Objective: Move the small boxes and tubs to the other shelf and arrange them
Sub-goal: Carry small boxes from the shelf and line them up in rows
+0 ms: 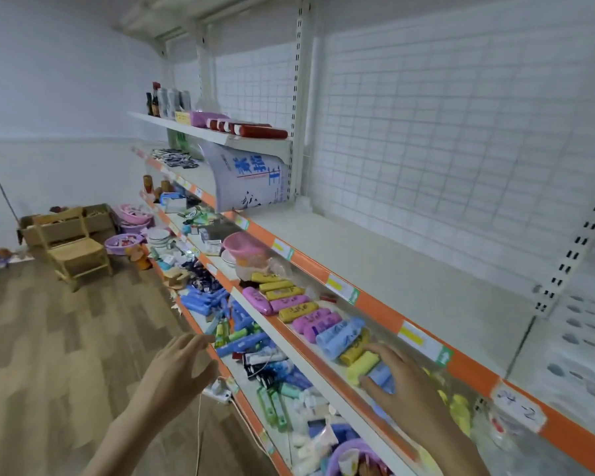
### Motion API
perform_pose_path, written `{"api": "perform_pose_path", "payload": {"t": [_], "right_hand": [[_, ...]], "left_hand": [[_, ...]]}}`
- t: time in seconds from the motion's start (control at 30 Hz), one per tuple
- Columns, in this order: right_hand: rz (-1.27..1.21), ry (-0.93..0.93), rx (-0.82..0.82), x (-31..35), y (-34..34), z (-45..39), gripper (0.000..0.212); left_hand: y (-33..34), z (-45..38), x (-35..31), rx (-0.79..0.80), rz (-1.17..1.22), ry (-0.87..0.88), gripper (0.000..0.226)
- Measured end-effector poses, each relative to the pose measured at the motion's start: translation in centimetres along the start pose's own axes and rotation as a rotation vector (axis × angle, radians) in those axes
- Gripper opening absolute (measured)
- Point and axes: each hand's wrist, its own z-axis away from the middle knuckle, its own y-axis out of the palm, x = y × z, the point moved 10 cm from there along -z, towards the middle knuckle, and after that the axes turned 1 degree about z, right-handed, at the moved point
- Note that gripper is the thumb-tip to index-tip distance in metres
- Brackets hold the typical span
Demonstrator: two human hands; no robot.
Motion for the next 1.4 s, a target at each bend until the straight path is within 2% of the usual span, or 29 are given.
{"api": "perform_pose_path", "payload": {"t": [0.07,0.17,0.27,0.5,0.87,1.07,1.2,1.4], "right_hand": [[-0.014,-0.013,-0.023,-0.1,0.2,-3.2,0.038],[0.012,-0.053,-0.048,0.1,0.4,-9.0,0.051],[0.010,-0.080,-0.083,-0.2,0.3,-15.4,0.039],[-0.011,-0.132,-0.135,-0.1,-0.6,-29.7,0.039],[-0.141,-0.070,-0.145,-3.2,0.0,-43.7,0.034],[-0.177,0.074,-0.133,-6.8,3.1,-53.0,0.034],[-0.179,0.189,-0.139,-9.6,5.9,-59.6,0.035],[-0.030,0.253,-0.093,-11.1,10.6,-68.9,0.041]], "left_hand": [[0.7,-2.7,1.0,0.001,-0.008,0.009,0.034],[1.5,-7.3,2.3,-0.001,-0.002,0.004,0.034],[2.3,-12.4,3.7,-0.025,0.032,0.002,0.036],[3.4,-25.7,5.5,-0.002,-0.017,0.073,0.038],[8.2,-44.5,5.7,0.033,0.078,0.213,0.035],[14.0,-56.7,6.9,0.154,0.132,0.247,0.041],[18.7,-64.1,7.2,0.290,0.177,0.264,0.052],[26.0,-70.9,7.4,0.438,0.295,0.276,0.062]]}}
